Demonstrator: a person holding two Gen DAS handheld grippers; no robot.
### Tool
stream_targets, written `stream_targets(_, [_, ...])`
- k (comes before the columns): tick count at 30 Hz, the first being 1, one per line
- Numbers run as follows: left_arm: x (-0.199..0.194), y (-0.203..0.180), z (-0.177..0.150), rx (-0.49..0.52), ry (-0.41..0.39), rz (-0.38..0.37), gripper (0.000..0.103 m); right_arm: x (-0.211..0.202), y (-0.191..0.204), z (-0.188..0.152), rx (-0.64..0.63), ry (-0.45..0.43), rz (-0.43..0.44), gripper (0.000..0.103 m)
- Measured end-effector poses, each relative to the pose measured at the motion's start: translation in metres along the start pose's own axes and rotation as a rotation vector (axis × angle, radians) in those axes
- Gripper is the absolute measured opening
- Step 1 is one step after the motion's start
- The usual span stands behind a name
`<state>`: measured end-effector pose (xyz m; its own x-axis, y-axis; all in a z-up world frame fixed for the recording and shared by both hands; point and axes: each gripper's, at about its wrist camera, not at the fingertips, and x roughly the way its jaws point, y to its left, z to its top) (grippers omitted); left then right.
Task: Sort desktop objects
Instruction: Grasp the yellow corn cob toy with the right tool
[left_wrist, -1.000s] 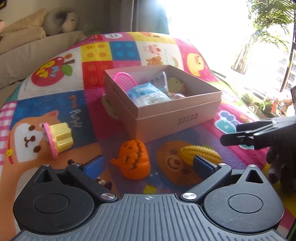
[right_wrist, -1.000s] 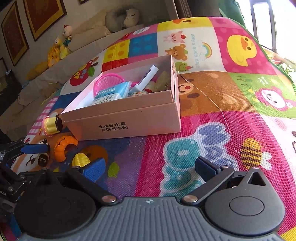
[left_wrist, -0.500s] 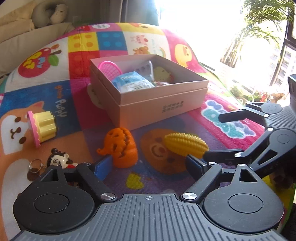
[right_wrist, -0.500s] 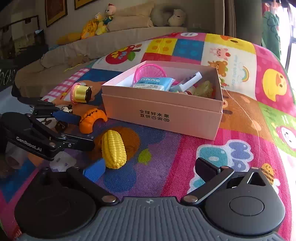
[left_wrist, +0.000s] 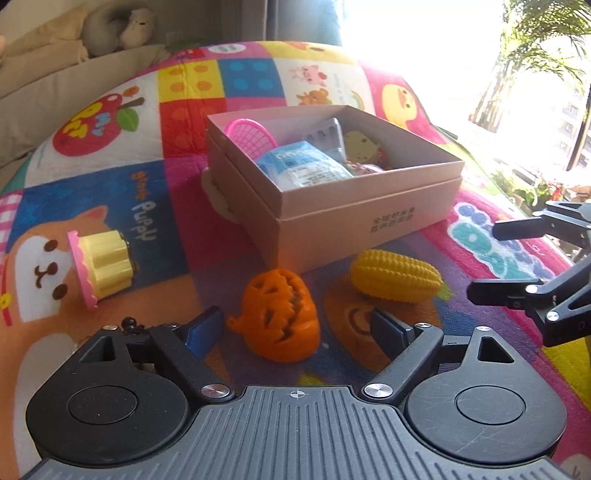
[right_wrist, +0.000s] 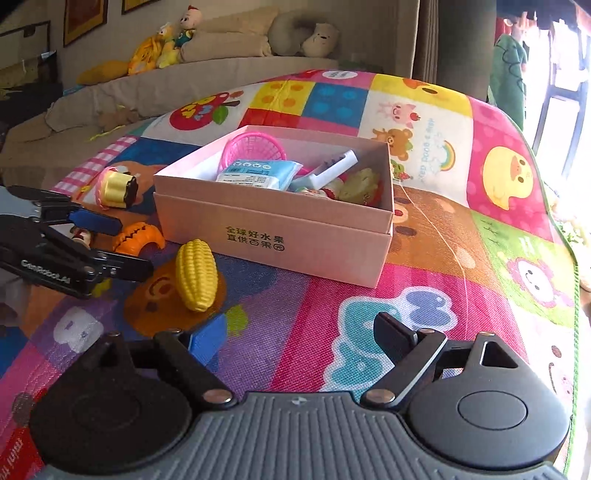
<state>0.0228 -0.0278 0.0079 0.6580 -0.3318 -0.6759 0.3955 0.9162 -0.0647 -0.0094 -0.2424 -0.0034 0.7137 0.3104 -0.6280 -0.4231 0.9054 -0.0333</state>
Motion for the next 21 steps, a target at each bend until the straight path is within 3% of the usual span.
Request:
stream_targets(5, [-0.018, -0.019, -0.016, 0.055, 0.008, -0.106, 0.093, -0.005, 0.003, 0.010, 0.008, -0.024, 0.073, 0.088])
stream_targets(7, [-0.024, -0.024, -0.022, 0.067, 0.006, -0.111, 0.093, -0.004, 0.004, 0.017, 0.029, -0.029, 0.116, 0.078])
stream_targets(9, [-0.028, -0.026, -0.025, 0.080, -0.004, -0.088, 0.093, 0.002, 0.010, 0.025, 0.024, -0.017, 0.161, 0.066])
stream_targets(14, [-0.026, -0.017, -0.021, 0.066, -0.014, 0.001, 0.093, 0.030, 0.033, 0.038, -0.046, 0.020, 0.194, 0.057])
stream_targets(16, [-0.024, -0.014, -0.017, 0.056, -0.022, 0.018, 0.093, 0.043, 0.035, 0.041, -0.042, 0.064, 0.214, 0.034])
stream_targets(21, [-0.008, -0.016, -0.003, 0.049, -0.033, 0.047, 0.089, 0.038, 0.029, 0.037, -0.019, 0.087, 0.198, 0.030])
